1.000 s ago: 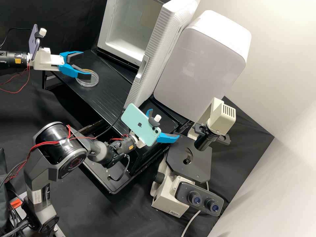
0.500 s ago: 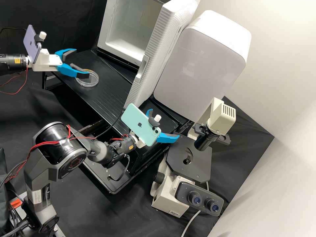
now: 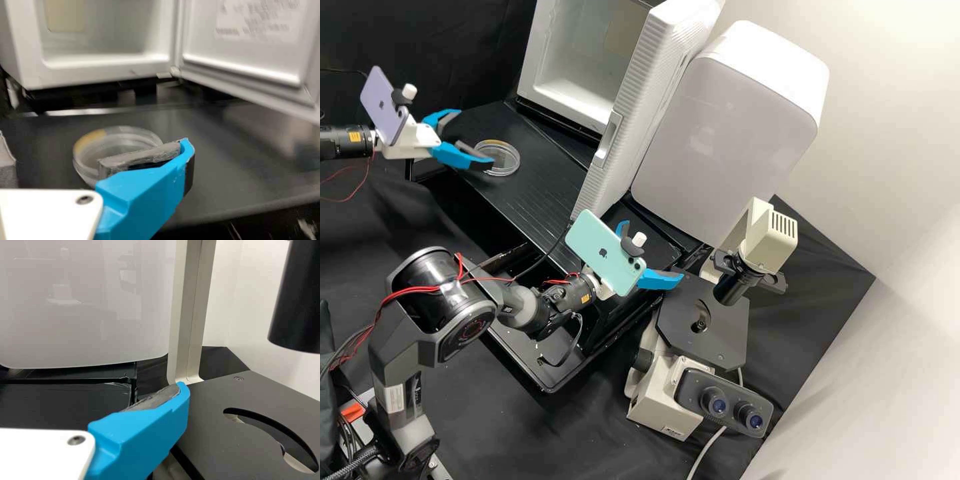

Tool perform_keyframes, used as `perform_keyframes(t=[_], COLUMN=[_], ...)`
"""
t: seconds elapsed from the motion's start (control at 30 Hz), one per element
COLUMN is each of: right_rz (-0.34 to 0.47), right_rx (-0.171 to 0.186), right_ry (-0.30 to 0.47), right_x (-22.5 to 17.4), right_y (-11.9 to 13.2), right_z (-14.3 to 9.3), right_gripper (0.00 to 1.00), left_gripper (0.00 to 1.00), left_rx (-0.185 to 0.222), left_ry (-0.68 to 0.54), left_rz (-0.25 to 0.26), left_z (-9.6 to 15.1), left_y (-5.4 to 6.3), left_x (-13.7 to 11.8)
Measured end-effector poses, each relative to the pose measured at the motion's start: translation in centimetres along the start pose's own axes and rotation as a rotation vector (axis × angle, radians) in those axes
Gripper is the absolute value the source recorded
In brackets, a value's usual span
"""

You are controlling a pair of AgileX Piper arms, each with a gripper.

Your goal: Place the petri dish in the incubator

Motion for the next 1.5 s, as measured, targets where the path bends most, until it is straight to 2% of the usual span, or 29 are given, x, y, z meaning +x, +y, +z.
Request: perform_keyframes(t=[0.13,0.5,0.73,1.07,1.5], right_rz=[0.0,0.0,0.0,0.0,0.0], right_rx=[0.0,0.0,0.0,0.0,0.0], right_ry=[0.0,0.0,0.0,0.0,0.0], right_x=[0.0,0.0,0.0,0.0,0.0], right_y=[0.0,0.0,0.0,0.0,0.0], right_z=[0.0,0.0,0.0,0.0,0.0], right_gripper=[1.0,1.0,1.0,1.0,1.0], left_gripper=[1.0,1.0,1.0,1.0,1.0], left_rx=[-0.009,-0.061,-0.077,-0.092,-0.078], left_ry=[-0.017,-0.037,-0.044,-0.053,-0.061], left_rz=[-0.043,-0.026,-0.021,-0.014,-0.024], left_z=[0.3,0.3,-0.1,0.4,0.7], left_y=[-1.2,-1.7,-1.8,-1.4,-1.2], left_x=[0.0,0.3,0.7,2.5,3.7])
